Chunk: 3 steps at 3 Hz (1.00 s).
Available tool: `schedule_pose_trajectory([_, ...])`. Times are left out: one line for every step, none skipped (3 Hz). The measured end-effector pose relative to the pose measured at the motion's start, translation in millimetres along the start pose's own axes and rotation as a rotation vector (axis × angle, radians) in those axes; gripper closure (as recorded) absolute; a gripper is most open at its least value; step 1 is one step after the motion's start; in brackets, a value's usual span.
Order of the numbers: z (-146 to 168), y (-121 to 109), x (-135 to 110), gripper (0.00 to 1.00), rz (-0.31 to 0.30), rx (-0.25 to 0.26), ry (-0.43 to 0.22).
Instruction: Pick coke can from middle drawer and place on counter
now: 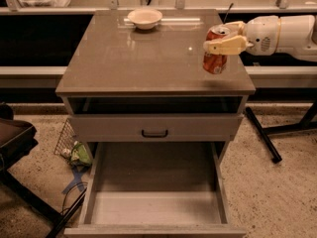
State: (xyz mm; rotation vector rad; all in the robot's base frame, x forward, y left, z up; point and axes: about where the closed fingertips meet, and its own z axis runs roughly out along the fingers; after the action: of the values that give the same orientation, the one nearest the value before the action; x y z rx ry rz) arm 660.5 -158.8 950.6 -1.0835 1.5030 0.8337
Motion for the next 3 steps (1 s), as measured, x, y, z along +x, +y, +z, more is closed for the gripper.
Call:
schedule_pose_trajectory([19.4, -33.6, 14.8, 1.00, -0.047, -0.008, 0.002])
schedule_pose_trajectory([29.5, -49.8, 31.9, 1.00, -0.069, -0.002, 0.009])
schedule_pose_trajectory([35.2, -58.2, 63.0, 1.00, -0.068, 0.005, 0.019])
